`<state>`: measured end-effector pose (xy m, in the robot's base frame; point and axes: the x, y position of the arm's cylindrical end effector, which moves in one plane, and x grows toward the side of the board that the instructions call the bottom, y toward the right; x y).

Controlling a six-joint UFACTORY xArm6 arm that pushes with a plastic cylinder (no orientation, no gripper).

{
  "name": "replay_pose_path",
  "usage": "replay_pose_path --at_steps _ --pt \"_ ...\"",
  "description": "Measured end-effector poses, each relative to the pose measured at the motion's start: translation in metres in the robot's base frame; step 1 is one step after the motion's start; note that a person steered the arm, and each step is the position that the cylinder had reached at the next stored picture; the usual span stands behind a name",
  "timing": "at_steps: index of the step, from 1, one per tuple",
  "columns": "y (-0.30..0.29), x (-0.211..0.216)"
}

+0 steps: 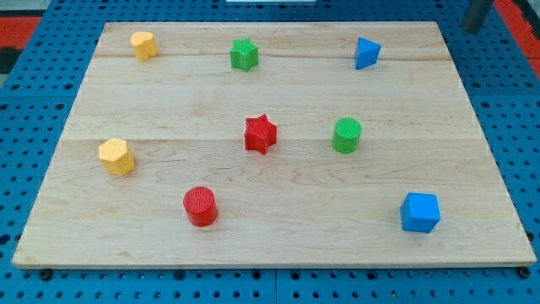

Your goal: Move red star towards the green star

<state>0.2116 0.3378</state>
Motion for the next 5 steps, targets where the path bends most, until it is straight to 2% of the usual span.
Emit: replay_pose_path --at_steps 5 --pt "-0.0005 0.0002"
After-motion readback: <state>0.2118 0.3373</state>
